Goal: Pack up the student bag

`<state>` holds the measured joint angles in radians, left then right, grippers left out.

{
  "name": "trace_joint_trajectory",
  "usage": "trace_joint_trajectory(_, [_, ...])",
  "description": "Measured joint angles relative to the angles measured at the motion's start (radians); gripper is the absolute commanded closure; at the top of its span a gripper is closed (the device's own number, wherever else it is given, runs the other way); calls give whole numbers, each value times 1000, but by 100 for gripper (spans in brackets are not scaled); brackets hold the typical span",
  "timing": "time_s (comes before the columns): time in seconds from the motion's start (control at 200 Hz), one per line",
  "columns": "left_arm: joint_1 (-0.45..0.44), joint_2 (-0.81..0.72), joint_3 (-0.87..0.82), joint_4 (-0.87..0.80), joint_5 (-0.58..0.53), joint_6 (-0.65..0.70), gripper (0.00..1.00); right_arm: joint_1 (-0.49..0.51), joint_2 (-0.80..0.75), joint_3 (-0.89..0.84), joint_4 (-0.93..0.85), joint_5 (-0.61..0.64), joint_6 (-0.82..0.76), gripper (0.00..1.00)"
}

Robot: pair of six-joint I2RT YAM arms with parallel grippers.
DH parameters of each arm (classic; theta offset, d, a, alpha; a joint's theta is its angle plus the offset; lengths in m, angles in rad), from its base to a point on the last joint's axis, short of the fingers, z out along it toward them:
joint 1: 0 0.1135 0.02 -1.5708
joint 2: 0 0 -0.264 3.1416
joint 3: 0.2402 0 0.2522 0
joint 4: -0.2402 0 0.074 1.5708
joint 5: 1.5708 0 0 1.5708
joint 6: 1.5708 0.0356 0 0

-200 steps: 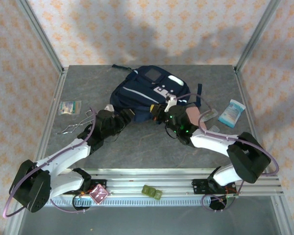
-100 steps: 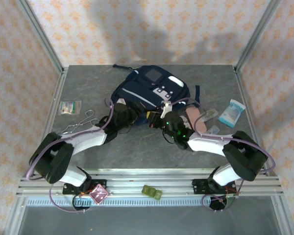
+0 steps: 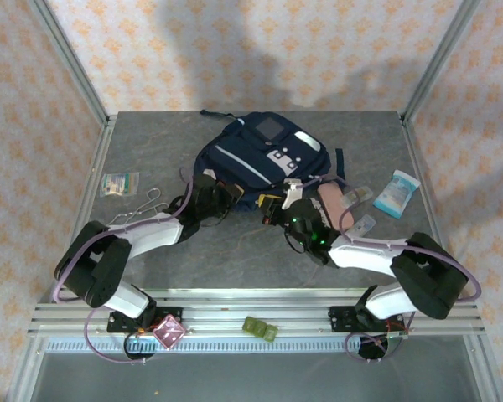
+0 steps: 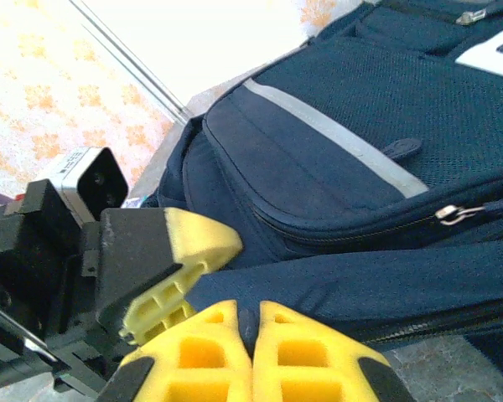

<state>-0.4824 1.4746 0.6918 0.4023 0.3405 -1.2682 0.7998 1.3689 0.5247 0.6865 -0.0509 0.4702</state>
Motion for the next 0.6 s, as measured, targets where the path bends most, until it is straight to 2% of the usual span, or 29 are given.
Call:
trace_joint_trajectory(0.16, [52,-105,-35,5,35,-2,100,-52,-24,-52,64,15,24,100])
trace_joint_trajectory(0.335, [91,-189,-68,-28,50,-8,100,-123,-12,-126,117,85,72,100])
trace_joint_trajectory(0.601, [99,-220,-85,-68,60,5,100,-208,209,-25,172,138,133,100])
